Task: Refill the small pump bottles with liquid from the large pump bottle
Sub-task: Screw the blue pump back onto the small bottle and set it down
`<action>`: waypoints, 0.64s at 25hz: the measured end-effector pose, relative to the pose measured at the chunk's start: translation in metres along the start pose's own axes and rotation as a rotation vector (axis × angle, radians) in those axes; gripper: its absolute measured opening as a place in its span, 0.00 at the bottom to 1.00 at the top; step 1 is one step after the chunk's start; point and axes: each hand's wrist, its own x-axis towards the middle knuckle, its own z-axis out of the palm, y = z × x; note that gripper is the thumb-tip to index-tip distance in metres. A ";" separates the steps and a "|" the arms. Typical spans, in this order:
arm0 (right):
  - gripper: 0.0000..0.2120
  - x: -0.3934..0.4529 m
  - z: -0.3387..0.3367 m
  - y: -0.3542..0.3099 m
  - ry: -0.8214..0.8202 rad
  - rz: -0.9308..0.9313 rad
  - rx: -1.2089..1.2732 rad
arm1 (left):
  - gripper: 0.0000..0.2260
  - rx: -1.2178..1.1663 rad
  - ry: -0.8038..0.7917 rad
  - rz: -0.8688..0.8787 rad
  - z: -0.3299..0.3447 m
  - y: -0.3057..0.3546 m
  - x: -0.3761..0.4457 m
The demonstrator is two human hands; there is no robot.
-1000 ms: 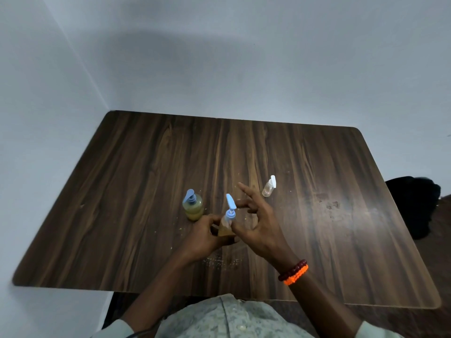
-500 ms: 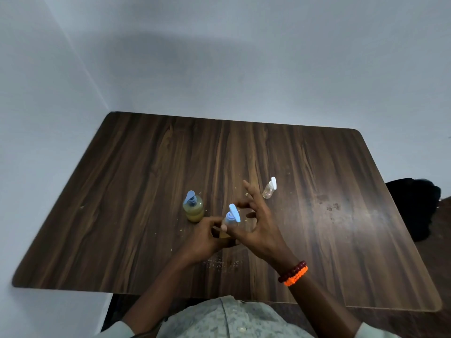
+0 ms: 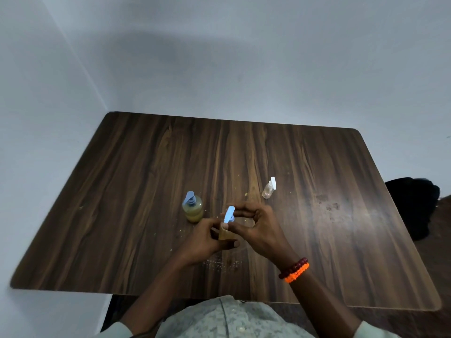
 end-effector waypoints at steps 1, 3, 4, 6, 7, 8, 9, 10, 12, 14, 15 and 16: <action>0.19 0.000 0.002 0.001 0.021 -0.010 -0.005 | 0.14 0.005 0.014 -0.003 0.000 0.000 0.000; 0.16 0.000 0.007 0.003 0.071 -0.022 -0.003 | 0.12 0.017 0.047 -0.020 0.002 -0.001 0.000; 0.16 0.000 0.011 0.004 0.092 -0.022 -0.002 | 0.13 0.023 0.058 -0.024 0.003 0.000 0.000; 0.16 0.001 0.017 0.005 0.120 -0.025 -0.019 | 0.14 0.054 0.092 -0.010 0.006 -0.001 0.000; 0.16 0.002 0.019 0.005 0.129 -0.023 -0.028 | 0.12 0.072 0.114 -0.003 0.008 0.000 0.000; 0.16 0.002 0.020 0.006 0.139 -0.023 -0.027 | 0.10 0.087 0.136 -0.002 0.010 0.001 0.000; 0.18 0.002 0.022 0.007 0.154 -0.024 -0.024 | 0.09 0.101 0.154 -0.001 0.011 0.004 0.000; 0.20 0.001 0.024 0.008 0.170 -0.022 -0.026 | 0.11 0.123 0.161 -0.001 0.013 0.006 0.001; 0.20 0.000 0.027 0.012 0.162 0.009 -0.062 | 0.17 0.157 0.169 -0.005 0.017 0.009 0.003; 0.16 0.001 0.028 0.019 0.097 0.050 -0.112 | 0.20 0.165 0.195 -0.028 0.019 0.009 0.005; 0.15 0.002 0.029 0.025 0.062 0.065 -0.117 | 0.21 0.166 0.193 -0.034 0.019 0.009 0.005; 0.14 0.003 0.031 0.030 0.039 0.070 -0.123 | 0.21 0.169 0.183 -0.035 0.019 0.006 0.005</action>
